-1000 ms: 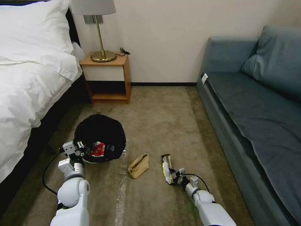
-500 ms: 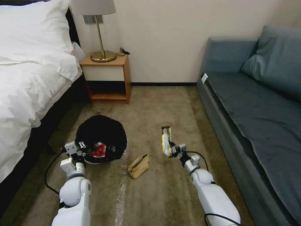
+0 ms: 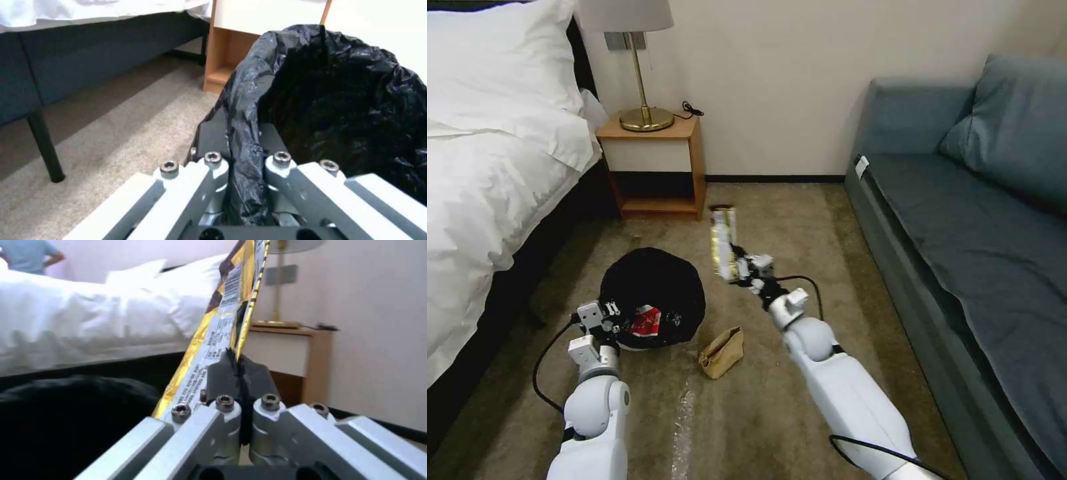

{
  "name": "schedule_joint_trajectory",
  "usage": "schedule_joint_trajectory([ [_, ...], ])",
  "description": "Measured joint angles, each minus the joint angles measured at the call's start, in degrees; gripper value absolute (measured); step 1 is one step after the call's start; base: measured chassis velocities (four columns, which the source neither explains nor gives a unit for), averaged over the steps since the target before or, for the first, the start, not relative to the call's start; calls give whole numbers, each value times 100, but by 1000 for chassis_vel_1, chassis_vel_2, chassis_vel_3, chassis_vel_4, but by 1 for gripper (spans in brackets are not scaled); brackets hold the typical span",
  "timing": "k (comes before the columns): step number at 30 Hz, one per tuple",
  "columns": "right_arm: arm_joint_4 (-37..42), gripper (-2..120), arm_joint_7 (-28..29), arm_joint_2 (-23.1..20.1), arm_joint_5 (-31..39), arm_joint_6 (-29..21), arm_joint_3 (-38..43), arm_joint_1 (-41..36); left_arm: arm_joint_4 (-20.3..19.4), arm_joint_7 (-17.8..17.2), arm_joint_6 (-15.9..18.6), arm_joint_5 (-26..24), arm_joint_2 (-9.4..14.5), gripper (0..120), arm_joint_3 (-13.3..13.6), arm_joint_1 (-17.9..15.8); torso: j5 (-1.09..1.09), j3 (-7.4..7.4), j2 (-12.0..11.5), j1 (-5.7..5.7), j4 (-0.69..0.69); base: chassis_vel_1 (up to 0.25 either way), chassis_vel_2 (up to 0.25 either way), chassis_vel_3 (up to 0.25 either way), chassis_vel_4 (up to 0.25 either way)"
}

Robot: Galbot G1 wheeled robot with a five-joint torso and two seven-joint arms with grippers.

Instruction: Pick up the trash bin, then pick up the garbage on the floor and place it into the trash bin.

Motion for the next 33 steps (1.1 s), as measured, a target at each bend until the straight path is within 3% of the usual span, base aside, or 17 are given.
schedule_joint_trajectory([
  [6, -293, 0, 94, 310, -173, 86, -443, 158, 5, 3, 0, 24, -22, 4, -3, -10, 0, 0, 0, 0, 0, 0, 0, 0, 0],
  [14, -1243, 0, 88, 859, -536, 462, -574, 359, 1, 13, -1, 95, -88, 4, 25, -13, 0, 0, 0, 0, 0, 0, 0, 0, 0],
  [25, -1826, 0, 55, 972, -818, 679, -503, 213, 4, 21, -25, 135, -134, 4, 66, -12, 1, 0, 0, 0, 0, 0, 0, 0, 0],
  [29, -1816, 8, 54, 968, -850, 668, -502, 160, 12, 21, -30, 136, -133, 4, 61, -12, 1, 0, -1, 0, -1, 0, 0, 0, 0],
  [33, -1760, 28, 48, 964, -903, 649, -505, 61, 25, 21, -32, 135, -126, 4, 53, -17, 1, 0, 0, 0, 0, 0, 0, 0, 0],
])
